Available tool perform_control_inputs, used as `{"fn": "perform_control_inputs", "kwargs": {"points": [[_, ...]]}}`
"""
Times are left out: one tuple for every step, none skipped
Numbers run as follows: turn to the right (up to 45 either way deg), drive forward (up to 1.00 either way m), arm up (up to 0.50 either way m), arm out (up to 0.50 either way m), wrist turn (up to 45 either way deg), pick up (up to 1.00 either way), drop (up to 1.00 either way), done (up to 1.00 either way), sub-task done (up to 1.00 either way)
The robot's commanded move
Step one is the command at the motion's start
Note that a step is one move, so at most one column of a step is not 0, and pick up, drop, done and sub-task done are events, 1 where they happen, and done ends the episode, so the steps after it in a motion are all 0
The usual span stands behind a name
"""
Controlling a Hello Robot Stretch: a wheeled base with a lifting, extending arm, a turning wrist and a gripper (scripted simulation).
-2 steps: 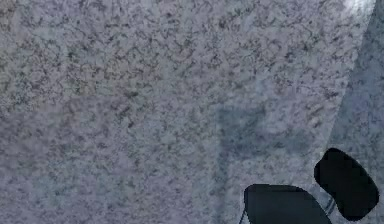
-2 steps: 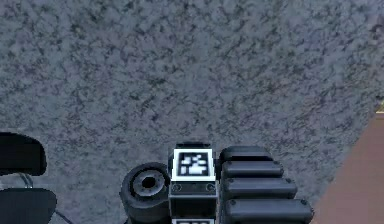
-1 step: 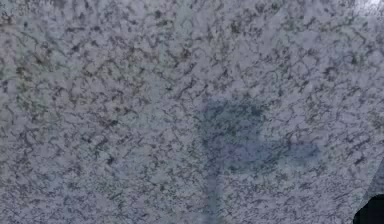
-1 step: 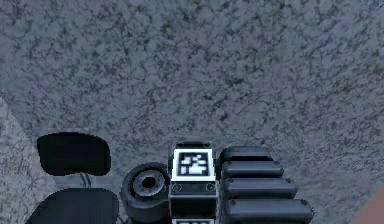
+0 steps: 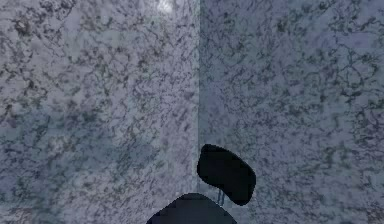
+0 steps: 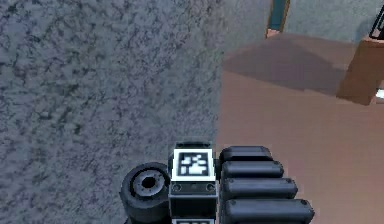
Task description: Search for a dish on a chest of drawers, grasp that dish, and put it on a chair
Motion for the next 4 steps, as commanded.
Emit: {"fn": "perform_control_inputs", "kwargs": {"points": [[6.0, 0.00, 0.00, 0.00, 0.0, 0.00, 0.00, 0.00, 0.00], [-45.0, 0.00, 0.00, 0.00, 0.0, 0.00, 0.00, 0.00, 0.00], [-3.0, 0.00, 0.00, 0.00, 0.0, 0.00, 0.00, 0.00, 0.00], [45.0, 0.00, 0.00, 0.00, 0.0, 0.00, 0.00, 0.00, 0.00]]}}
